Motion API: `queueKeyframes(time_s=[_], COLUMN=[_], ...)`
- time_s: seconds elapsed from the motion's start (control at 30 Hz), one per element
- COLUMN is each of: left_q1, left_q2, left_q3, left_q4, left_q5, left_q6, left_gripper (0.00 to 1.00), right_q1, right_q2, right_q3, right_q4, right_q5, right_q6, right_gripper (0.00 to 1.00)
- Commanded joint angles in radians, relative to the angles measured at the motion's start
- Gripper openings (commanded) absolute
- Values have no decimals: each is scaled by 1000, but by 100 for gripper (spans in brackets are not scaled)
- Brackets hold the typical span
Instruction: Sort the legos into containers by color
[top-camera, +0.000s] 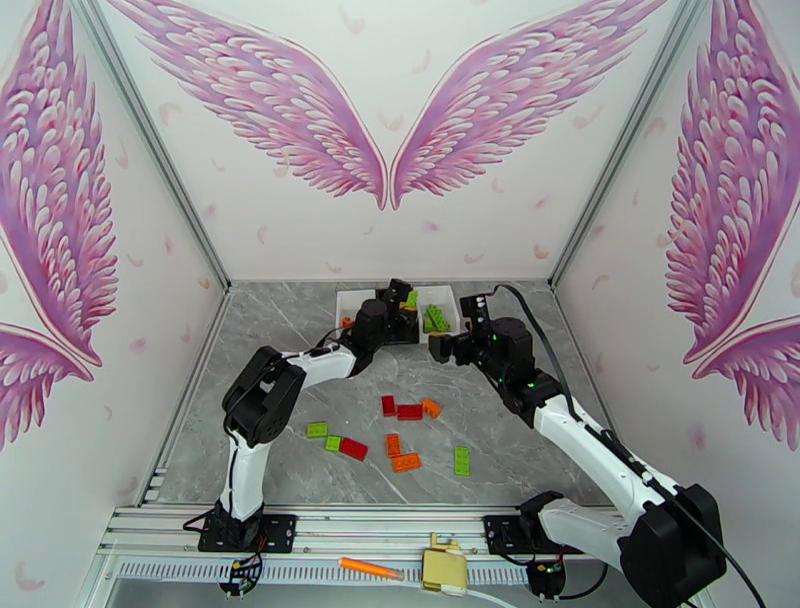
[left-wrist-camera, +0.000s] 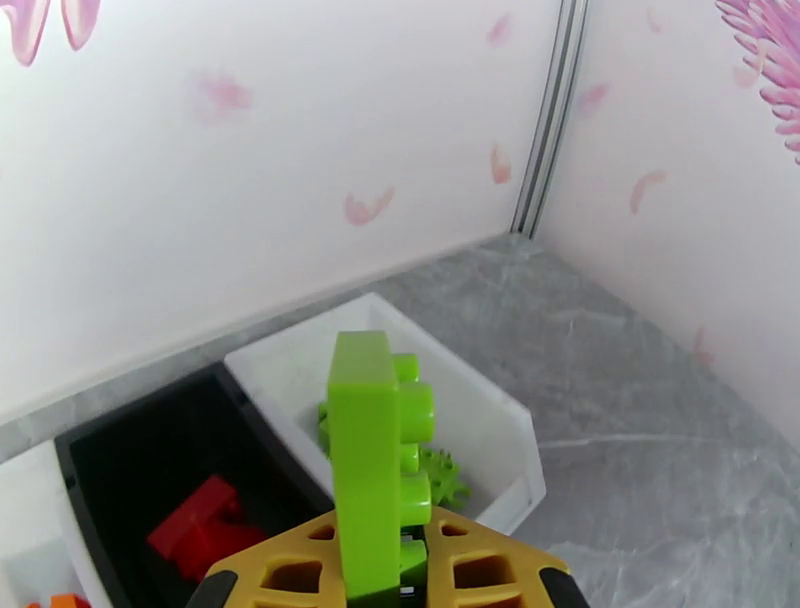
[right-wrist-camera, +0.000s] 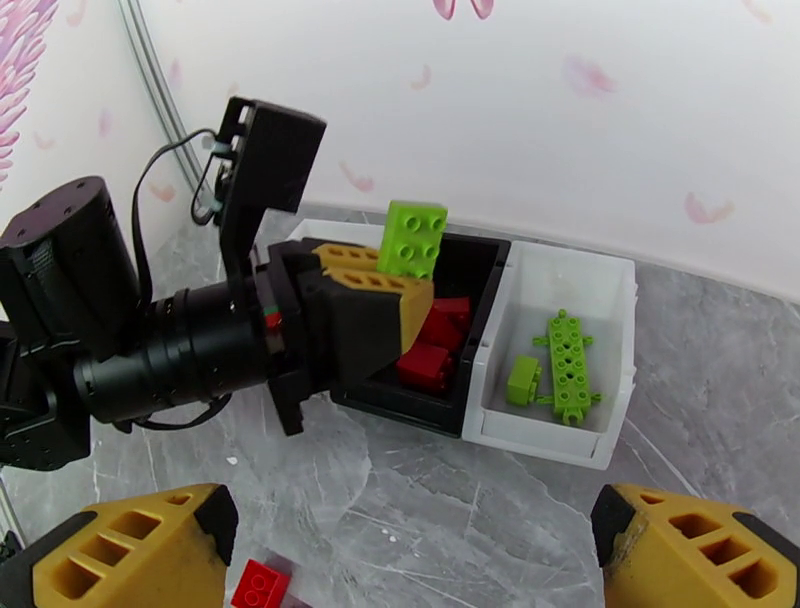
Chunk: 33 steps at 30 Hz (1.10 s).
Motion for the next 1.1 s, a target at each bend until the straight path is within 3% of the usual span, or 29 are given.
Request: queueKeyframes(time_s=[0.0, 0.27, 0.47, 0.77, 0.93, 1.07], left_q1=[6, 32, 30, 30, 35, 41], left_q2=[81, 219, 322, 434, 429, 357], left_q3=[114, 388, 623, 834, 838, 728], left_q4=[-8, -217, -511, -692, -659, -521], left_q5=[32, 77, 123, 160, 188, 210], left_q6=[-81, -170, -163, -162, -160, -163], left_gripper=[1, 3, 5, 6, 28, 42], right_q1=[1, 1, 0, -1, -2, -1], right_q2=[-2, -5, -5, 14, 17, 10], right_q3=[11, 11, 9, 9, 13, 7], right_q4=[-29, -47, -48, -39, -36, -32], right_q5=[-11, 8, 20, 26, 32, 40], right_q6=[-4, -10, -14, -8, 8, 17], right_gripper=[99, 99, 99, 99, 99, 99])
